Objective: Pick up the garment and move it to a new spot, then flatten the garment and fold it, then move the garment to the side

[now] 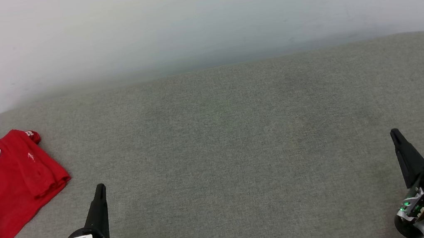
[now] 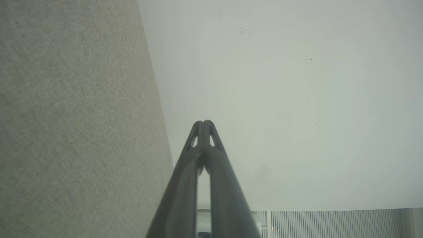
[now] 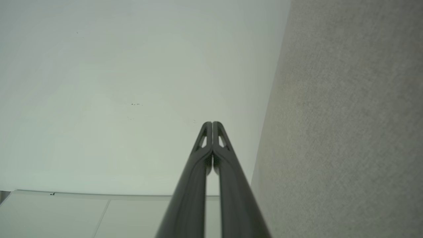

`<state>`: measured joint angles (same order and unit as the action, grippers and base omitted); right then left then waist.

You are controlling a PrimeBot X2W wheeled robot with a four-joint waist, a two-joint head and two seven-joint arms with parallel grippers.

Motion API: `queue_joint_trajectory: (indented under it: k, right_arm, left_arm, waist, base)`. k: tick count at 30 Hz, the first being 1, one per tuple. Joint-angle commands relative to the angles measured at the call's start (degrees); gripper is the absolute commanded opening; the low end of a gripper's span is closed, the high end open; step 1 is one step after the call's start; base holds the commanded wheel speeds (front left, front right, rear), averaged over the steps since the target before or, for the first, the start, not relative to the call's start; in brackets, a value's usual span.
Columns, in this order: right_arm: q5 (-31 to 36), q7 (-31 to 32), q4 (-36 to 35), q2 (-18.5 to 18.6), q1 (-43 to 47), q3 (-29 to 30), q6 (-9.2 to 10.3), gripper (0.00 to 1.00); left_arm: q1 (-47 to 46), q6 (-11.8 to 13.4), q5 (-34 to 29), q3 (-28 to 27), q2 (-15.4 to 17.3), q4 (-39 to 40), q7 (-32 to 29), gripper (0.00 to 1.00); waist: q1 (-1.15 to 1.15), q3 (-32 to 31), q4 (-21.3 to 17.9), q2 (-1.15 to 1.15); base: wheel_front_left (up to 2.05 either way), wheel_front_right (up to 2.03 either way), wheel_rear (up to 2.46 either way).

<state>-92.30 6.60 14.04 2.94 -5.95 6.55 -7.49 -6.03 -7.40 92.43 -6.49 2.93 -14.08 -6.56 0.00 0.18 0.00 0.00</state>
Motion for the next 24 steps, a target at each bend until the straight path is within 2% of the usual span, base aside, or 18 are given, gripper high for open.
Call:
queue_joint_trajectory:
  k: [1, 23, 24]
  right_arm:
    - [-0.23, 0.05, 0.0, -0.18, -0.55, 0.0, 0.0, 0.0]
    - [-0.23, 0.04, 0.0, -0.18, -0.55, 0.0, 0.0, 0.0]
    - [0.02, -0.01, -0.01, 0.0, 0.0, -0.01, 0.0, 1.0]
  left_arm:
    - [-0.48, -0.17, -0.08, -0.1, -0.06, -0.04, -0.11, 0.0]
    - [-0.48, -0.17, -0.07, -0.09, -0.06, -0.04, -0.1, 0.0]
    - [0.01, 0.0, -0.02, 0.0, 0.0, 0.01, 0.02, 1.0]
  waist:
    - [0.0, 0.0, 0.0, 0.0]
    - [0.0, 0.0, 0.0, 0.0]
    - [0.0, 0.0, 0.0, 0.0]
  base:
    - [0.0, 0.0, 0.0]
    - [0.0, 0.0, 0.0]
    - [0.0, 0.0, 0.0]
